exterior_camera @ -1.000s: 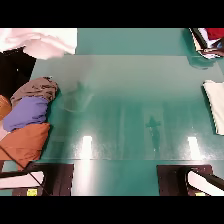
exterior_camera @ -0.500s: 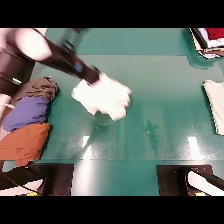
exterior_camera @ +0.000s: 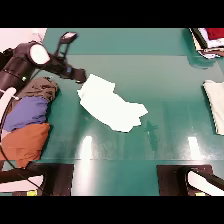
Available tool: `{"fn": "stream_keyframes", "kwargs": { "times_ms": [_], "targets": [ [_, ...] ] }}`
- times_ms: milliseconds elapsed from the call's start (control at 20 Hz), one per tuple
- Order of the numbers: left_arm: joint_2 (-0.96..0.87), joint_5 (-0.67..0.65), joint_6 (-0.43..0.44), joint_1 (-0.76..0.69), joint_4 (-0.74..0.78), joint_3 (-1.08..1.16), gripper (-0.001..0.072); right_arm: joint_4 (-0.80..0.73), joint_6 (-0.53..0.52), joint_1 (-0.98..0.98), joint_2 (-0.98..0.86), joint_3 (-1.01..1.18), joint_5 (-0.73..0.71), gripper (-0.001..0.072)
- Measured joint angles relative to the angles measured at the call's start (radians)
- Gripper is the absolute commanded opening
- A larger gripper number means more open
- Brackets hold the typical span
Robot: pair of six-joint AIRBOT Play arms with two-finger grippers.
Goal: Fold the shirts.
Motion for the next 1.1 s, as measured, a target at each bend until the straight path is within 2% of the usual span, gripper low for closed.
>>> {"fn": "stream_keyframes", "kwargs": {
  "times_ms": [250,500,550,650,700,900,950,1050,1100],
  "targets": [
    [-0.142,-0.032,0.045,0.204,-0.227,-0.095,0.0609,0.000,0.000,0.000,-0.001,0.000,0.003,0.0016],
    [-0.237,0.016,0.082,0.224,-0.333,-0.121,0.0608,0.000,0.000,0.000,-0.002,0.000,0.005,0.0016],
    [-0.246,0.036,0.092,0.216,-0.340,-0.123,0.0567,0.000,0.000,0.000,-0.002,0.000,0.006,0.0016],
    [-0.255,0.087,0.108,0.193,-0.361,-0.126,0.0113,-0.001,0.000,0.000,-0.002,-0.003,0.012,0.0016],
    [-0.259,0.107,0.113,0.187,-0.367,-0.126,0.0036,-0.002,0.000,0.000,-0.002,-0.012,0.018,0.0016],
    [-0.264,0.140,0.124,0.176,-0.376,-0.076,0.0028,-0.004,0.000,0.002,-0.002,-0.142,0.051,0.0022],
    [-0.265,0.129,0.124,0.174,-0.376,-0.048,0.0028,-0.006,0.000,0.006,-0.002,-0.207,0.056,0.0086],
    [-0.265,0.096,0.127,0.174,-0.374,0.014,0.0028,-0.008,0.001,0.018,-0.002,-0.359,0.057,0.0487],
    [-0.265,0.077,0.128,0.173,-0.373,0.047,0.0028,-0.008,0.001,0.029,-0.002,-0.456,0.047,0.0491]
  ]
}}
